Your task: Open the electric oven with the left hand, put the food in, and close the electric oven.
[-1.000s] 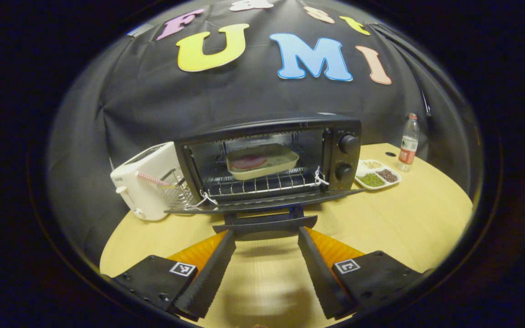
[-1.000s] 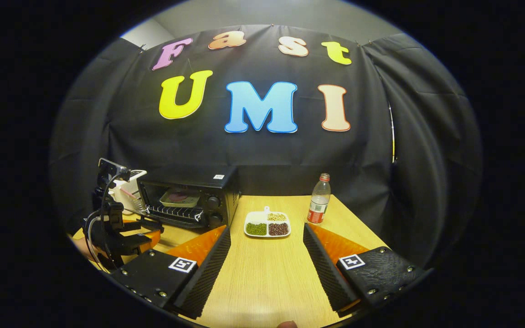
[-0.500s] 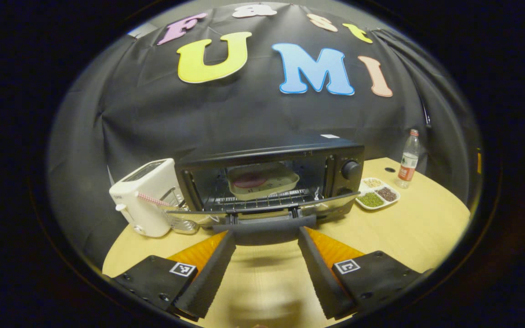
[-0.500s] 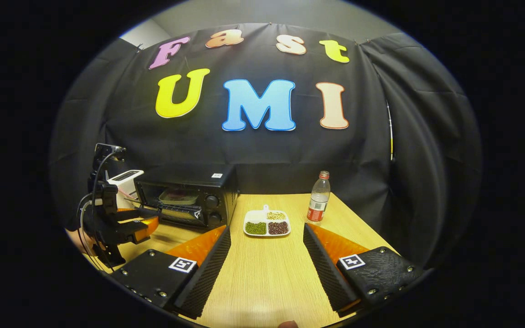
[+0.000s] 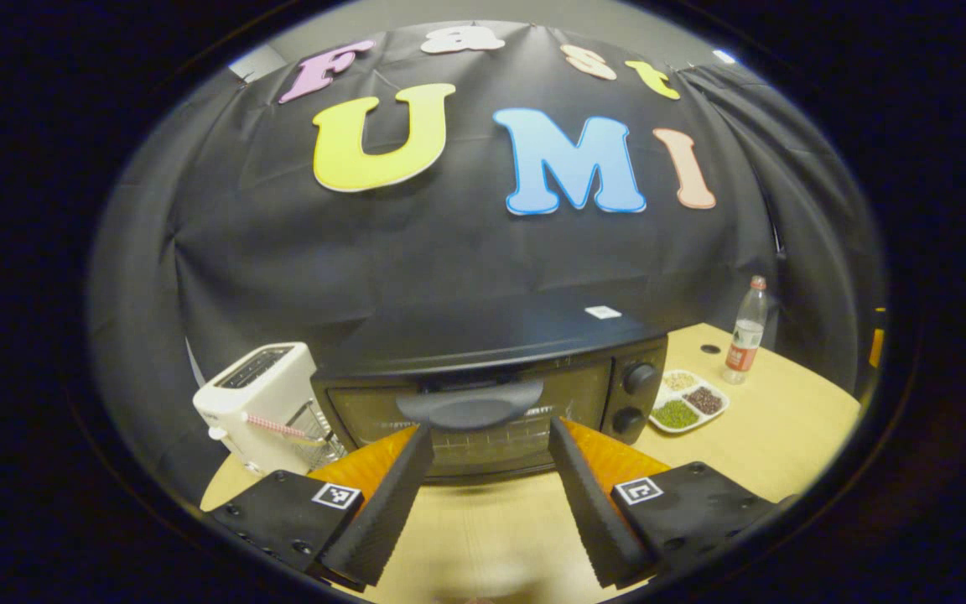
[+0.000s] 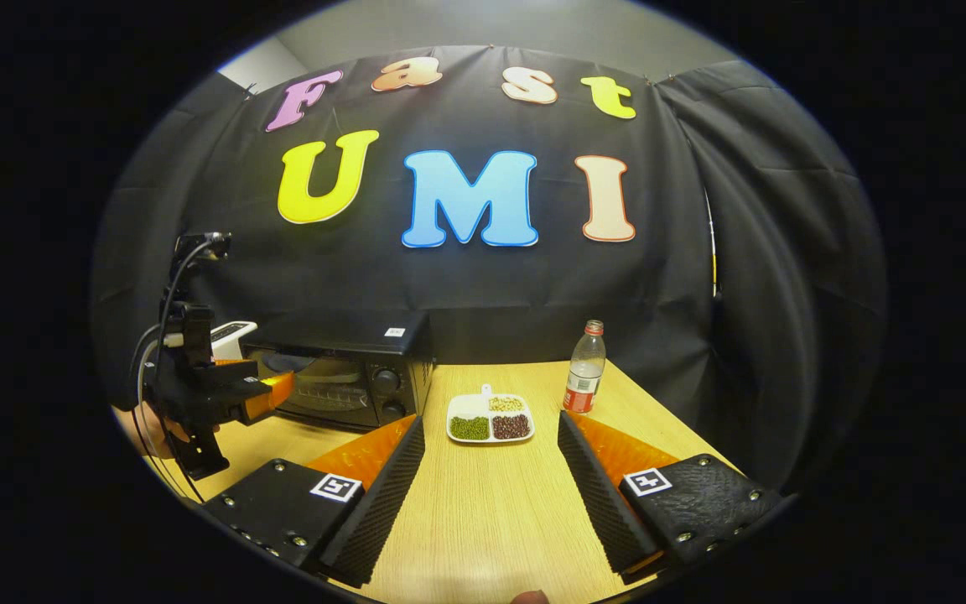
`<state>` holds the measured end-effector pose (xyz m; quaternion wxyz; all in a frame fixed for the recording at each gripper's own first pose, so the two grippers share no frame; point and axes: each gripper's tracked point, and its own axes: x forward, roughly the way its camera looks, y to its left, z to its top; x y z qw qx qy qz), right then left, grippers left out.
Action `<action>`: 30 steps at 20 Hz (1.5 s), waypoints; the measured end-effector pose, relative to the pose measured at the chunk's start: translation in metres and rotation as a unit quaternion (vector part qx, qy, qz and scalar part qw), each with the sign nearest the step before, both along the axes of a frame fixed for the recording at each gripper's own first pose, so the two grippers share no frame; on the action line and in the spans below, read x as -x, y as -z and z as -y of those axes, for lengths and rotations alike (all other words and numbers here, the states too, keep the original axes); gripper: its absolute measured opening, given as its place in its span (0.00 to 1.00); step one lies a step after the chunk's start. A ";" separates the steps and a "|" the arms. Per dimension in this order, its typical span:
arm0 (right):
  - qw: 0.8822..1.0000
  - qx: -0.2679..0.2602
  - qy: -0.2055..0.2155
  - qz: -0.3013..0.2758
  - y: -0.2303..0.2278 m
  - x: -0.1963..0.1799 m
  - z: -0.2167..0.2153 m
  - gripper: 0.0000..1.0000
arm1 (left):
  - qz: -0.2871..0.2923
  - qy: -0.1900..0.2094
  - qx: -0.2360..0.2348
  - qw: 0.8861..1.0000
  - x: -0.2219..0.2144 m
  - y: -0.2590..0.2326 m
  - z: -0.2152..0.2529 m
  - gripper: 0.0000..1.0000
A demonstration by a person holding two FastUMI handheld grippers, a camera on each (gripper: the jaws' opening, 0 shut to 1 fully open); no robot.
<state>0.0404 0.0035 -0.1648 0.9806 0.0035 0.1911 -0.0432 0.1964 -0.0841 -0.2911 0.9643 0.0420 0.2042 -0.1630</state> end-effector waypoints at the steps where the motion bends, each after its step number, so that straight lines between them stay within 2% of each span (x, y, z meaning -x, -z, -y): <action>1: 1.000 -0.002 -0.004 0.010 -0.009 -0.001 0.001 0.98 | 0.015 -0.003 0.007 1.000 0.001 -0.014 0.001 0.94; 6: 0.996 0.005 -0.053 0.074 -0.056 0.006 0.009 0.98 | 0.084 -0.034 0.034 0.995 0.039 -0.106 0.006 0.98; 7: 0.994 0.011 -0.063 0.084 -0.065 0.009 0.013 0.98 | 0.091 -0.044 0.036 0.994 0.051 -0.120 0.006 0.94; 9: 0.992 0.022 -0.078 0.099 -0.076 0.021 0.024 0.98 | 0.107 -0.061 0.044 0.991 0.082 -0.149 0.008 0.98; 15: 0.987 0.026 -0.110 0.115 -0.092 0.057 0.045 0.98 | 0.144 -0.091 0.036 0.985 0.171 -0.214 0.007 0.98; 21: 0.989 0.007 -0.089 0.116 -0.103 0.085 0.054 0.98 | 0.160 -0.101 0.025 0.982 0.230 -0.238 -0.015 0.98; 30: 0.993 -0.020 -0.038 0.114 -0.109 0.108 0.051 0.98 | 0.180 -0.095 0.014 0.979 0.255 -0.258 -0.052 0.98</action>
